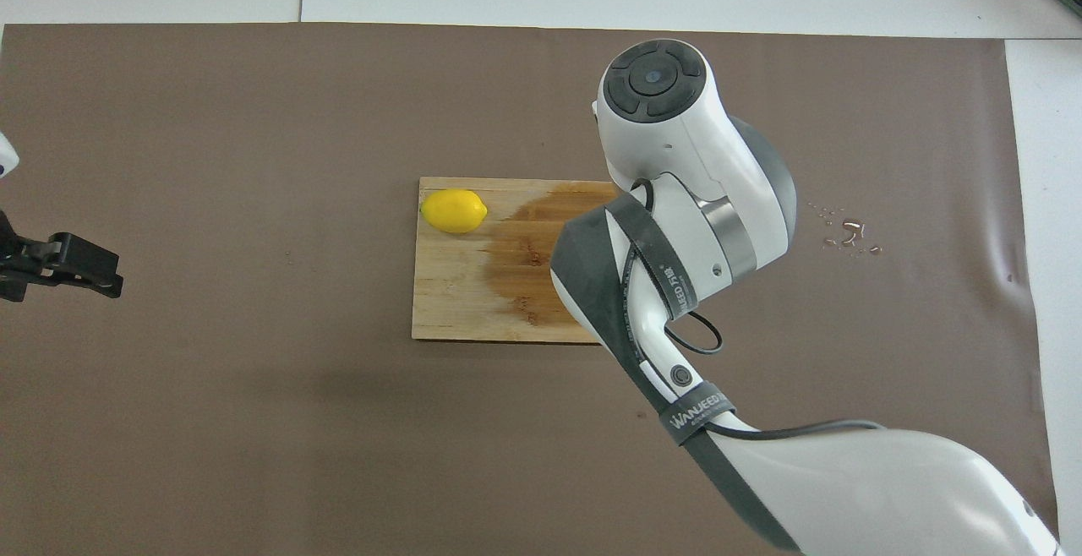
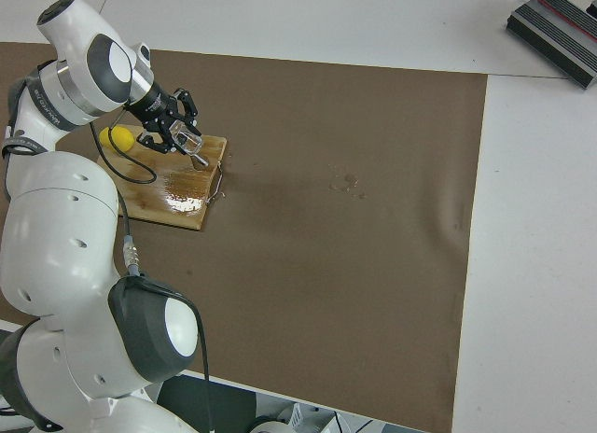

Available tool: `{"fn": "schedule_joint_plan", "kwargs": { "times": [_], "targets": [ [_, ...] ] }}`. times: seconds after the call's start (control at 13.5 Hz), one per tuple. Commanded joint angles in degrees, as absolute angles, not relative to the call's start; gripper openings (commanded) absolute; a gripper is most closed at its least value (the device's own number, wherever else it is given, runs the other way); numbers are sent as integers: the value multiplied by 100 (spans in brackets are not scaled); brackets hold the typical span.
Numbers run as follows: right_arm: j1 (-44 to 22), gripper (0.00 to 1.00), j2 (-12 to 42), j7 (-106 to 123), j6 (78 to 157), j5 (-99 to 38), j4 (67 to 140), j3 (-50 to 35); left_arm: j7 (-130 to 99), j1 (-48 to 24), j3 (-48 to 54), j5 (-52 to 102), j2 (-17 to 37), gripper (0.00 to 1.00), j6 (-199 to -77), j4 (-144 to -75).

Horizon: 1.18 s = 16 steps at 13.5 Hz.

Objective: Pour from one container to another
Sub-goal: 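Tilt the clear glass with the right gripper to pour into the metal cup, then carry the clear glass with the right gripper back to its spot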

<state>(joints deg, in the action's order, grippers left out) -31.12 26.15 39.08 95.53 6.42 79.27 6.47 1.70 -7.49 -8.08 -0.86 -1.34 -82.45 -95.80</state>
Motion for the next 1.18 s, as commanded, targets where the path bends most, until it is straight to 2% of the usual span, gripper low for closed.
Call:
{"fn": "schedule_joint_plan", "kwargs": {
  "times": [0.0, 0.52, 0.81, 1.11],
  "targets": [
    [-3076, 0, 2725, 3788, 9527, 817, 7743, 615, 97, -791, -844, -97, -308, 100, -8235, -9765],
    [-2910, 0, 2593, 3867, 9597, 494, 7743, 624, 97, -791, -844, -97, -308, 100, -8235, -9765],
    [-2331, 0, 2172, 4674, 9983, -411, 7752, 633, 97, -791, -844, -97, -308, 100, -8235, -9765],
    [-1444, 0, 2048, 6017, 10440, -1422, 7953, 633, 97, -791, -844, -97, -308, 100, -8235, -9765]
  ]
}}
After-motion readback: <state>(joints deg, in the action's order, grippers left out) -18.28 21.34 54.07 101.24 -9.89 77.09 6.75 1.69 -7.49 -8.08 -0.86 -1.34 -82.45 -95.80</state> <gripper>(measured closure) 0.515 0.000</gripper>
